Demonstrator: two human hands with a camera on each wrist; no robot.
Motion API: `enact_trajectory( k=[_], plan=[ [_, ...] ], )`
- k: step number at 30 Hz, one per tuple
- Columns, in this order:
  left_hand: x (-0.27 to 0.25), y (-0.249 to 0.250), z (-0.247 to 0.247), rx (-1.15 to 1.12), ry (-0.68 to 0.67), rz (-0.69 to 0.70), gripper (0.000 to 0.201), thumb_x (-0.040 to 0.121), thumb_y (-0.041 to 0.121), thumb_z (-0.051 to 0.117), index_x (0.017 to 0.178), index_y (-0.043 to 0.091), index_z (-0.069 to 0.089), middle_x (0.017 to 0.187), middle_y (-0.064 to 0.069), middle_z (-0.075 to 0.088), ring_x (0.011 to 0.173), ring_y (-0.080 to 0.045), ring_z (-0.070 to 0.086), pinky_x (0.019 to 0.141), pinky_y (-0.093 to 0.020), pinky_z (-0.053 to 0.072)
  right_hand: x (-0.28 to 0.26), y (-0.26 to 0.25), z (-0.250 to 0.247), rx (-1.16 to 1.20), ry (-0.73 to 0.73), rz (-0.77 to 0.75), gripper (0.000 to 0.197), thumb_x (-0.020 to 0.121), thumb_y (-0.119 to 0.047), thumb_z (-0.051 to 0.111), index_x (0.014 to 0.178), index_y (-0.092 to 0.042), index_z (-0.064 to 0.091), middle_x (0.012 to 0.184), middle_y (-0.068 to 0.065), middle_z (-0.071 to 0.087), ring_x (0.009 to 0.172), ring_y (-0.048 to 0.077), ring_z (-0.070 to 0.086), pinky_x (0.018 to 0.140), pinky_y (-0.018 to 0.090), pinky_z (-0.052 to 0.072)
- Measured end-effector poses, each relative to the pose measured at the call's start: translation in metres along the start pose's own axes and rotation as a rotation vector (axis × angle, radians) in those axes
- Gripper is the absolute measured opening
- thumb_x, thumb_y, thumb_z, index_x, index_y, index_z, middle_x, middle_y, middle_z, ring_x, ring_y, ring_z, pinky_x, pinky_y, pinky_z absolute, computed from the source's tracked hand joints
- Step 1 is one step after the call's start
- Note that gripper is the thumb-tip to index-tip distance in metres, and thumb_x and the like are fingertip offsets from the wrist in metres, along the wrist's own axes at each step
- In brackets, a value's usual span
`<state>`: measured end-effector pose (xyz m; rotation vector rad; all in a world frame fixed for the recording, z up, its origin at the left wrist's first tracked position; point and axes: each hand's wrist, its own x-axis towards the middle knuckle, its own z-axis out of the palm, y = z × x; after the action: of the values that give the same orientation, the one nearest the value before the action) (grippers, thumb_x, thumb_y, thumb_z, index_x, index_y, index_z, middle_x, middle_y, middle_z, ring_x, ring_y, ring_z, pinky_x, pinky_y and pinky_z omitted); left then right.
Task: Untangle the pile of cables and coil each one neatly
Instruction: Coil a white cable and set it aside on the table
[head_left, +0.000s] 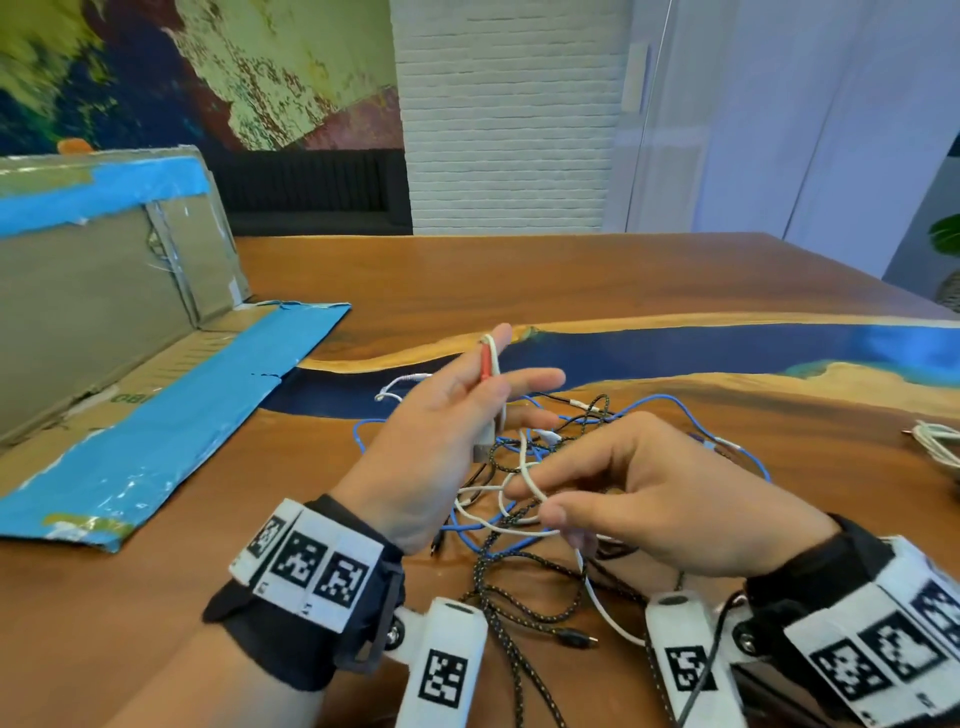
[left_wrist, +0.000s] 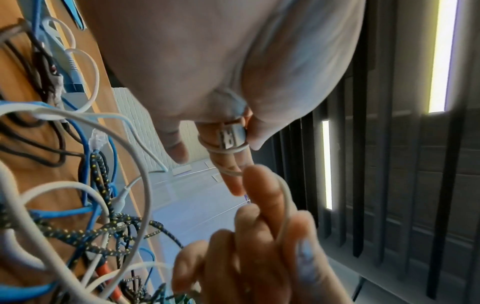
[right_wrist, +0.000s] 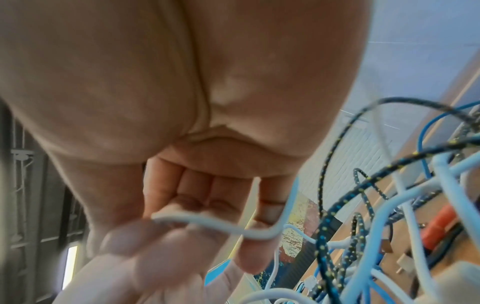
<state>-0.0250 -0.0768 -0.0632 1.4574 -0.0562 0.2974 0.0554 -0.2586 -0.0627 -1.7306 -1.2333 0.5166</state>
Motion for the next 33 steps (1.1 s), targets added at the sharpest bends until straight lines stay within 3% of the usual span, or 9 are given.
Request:
enact_trajectory(
  k=[4,6,10,12,16,19,24,27,33],
  plan=[
    [0.0,-0.004,0.001,0.169,-0.075,-0.044,0.047,0.108,0.015,0.042,0.152,0.029,0.035,0.108,0.002,0.077,0.085,-0.012,0.068,0.076,-0.02,0.054,-0.001,-0.003,0.002,-0.012,0.108,-0.103,0.021,0.099,-0.005,0.057,0.104,-0.004,0.077,0.055,-0.023,0.062,0.056,-0.012,0.059,0.06,0.002,0.042],
    [-0.001,-0.006,0.002,0.229,-0.116,-0.083,0.04,0.108,0.014,0.044,0.147,0.022,0.047,0.082,-0.002,0.071,0.069,-0.014,0.06,0.068,-0.016,0.049,0.002,-0.006,0.002,0.02,0.228,-0.175,0.024,0.097,-0.01,0.057,0.093,0.004,0.076,0.063,-0.012,0.07,0.055,-0.009,0.061,0.058,0.004,0.044],
    [-0.003,-0.01,0.002,0.295,-0.236,-0.081,0.039,0.11,0.027,0.037,0.091,0.01,0.067,0.055,-0.009,0.05,0.051,-0.016,0.037,0.055,-0.025,0.036,0.004,0.003,-0.006,-0.016,0.505,-0.185,0.025,0.077,-0.038,0.079,0.075,-0.013,0.078,0.069,0.027,0.068,0.061,0.046,0.062,0.053,0.058,0.052],
    [-0.004,-0.008,0.003,0.289,-0.273,-0.07,0.058,0.109,0.039,0.035,0.069,0.004,0.058,0.05,-0.007,0.038,0.049,-0.017,0.03,0.057,-0.028,0.032,0.004,0.007,-0.01,-0.017,0.54,-0.18,0.024,0.075,-0.035,0.082,0.073,-0.011,0.076,0.067,0.026,0.069,0.063,0.051,0.061,0.057,0.064,0.051],
    [-0.005,-0.001,-0.005,0.091,-0.306,-0.088,0.05,0.103,0.038,0.042,0.099,0.0,0.074,0.045,-0.005,0.024,0.045,-0.017,0.018,0.049,-0.024,0.026,0.005,0.009,-0.014,-0.046,0.585,-0.218,0.015,0.077,-0.03,0.08,0.073,-0.016,0.078,0.067,0.015,0.07,0.062,0.039,0.06,0.055,0.041,0.05],
    [-0.005,0.0,-0.009,-0.091,-0.34,-0.096,0.046,0.102,0.031,0.043,0.109,-0.004,0.071,0.044,0.001,0.025,0.045,-0.016,0.016,0.049,-0.025,0.02,0.005,0.009,-0.015,-0.007,0.577,-0.209,0.008,0.082,-0.023,0.074,0.082,-0.019,0.081,0.065,-0.004,0.071,0.055,0.006,0.055,0.054,0.018,0.043],
    [-0.003,0.002,-0.002,-0.386,-0.185,0.012,0.046,0.106,0.023,0.034,0.136,0.0,0.06,0.052,0.002,0.039,0.053,-0.017,0.046,0.087,-0.044,0.031,0.009,0.017,-0.013,-0.006,0.367,-0.095,0.037,0.101,-0.01,0.056,0.122,-0.036,0.072,0.066,0.0,0.064,0.057,0.015,0.054,0.057,0.026,0.049],
    [-0.001,0.006,0.002,-0.434,-0.028,0.072,0.044,0.104,0.023,0.036,0.139,0.007,0.056,0.06,-0.001,0.055,0.091,-0.024,0.073,0.099,-0.042,0.044,0.008,0.014,-0.009,-0.059,0.168,0.002,0.03,0.103,-0.011,0.055,0.118,-0.028,0.075,0.066,0.007,0.067,0.063,0.011,0.06,0.065,0.024,0.053],
    [0.003,0.001,0.001,-0.136,0.035,0.072,0.038,0.103,0.02,0.043,0.139,0.028,0.05,0.104,-0.004,0.077,0.123,-0.014,0.064,0.1,-0.036,0.044,0.008,0.011,0.005,-0.155,-0.004,0.054,0.021,0.102,-0.025,0.06,0.112,-0.031,0.079,0.055,-0.005,0.062,0.056,0.006,0.057,0.061,0.022,0.047]
  ],
)
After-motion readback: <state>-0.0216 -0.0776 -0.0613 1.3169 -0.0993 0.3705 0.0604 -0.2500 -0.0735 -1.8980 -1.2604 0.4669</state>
